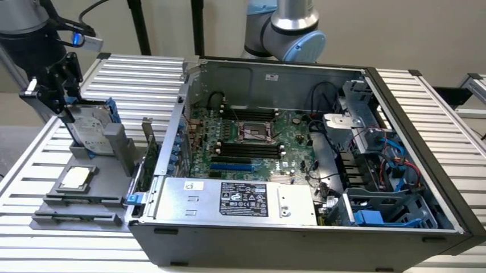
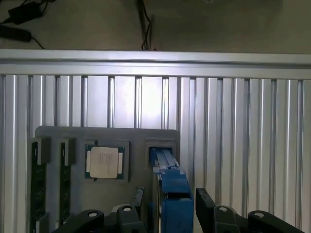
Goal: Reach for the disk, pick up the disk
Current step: 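Pick up the disk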
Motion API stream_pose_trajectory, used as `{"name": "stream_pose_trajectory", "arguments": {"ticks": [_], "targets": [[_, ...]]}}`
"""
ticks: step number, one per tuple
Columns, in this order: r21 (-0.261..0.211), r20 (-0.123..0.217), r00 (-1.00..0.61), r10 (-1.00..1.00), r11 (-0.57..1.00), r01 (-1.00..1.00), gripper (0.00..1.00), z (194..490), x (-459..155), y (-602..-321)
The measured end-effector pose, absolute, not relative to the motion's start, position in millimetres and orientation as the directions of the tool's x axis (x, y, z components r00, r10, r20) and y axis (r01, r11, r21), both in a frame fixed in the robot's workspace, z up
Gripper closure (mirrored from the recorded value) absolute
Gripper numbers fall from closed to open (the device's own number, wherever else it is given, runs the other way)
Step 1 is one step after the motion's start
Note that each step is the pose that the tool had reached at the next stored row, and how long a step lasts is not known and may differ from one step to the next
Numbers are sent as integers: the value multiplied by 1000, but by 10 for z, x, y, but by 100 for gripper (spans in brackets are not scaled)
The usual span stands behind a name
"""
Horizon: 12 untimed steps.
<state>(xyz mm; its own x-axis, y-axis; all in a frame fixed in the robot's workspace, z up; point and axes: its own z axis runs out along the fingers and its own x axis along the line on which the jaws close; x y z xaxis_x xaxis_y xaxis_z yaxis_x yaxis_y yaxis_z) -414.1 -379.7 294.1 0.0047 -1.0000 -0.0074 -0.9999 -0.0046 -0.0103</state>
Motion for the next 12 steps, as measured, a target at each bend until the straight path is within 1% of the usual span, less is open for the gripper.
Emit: {"name": "stream_pose_trajectory", "arguments": {"ticks": [10, 11, 12], "targets": [[-11, -13, 5, -1000, -5, -1000, 46, 2939, -4148, -3797], [-11, -13, 5, -1000, -5, -1000, 48, 2939, -4148, -3796], [-11, -14, 5, -1000, -5, -1000, 48, 2939, -4148, -3796]]}}
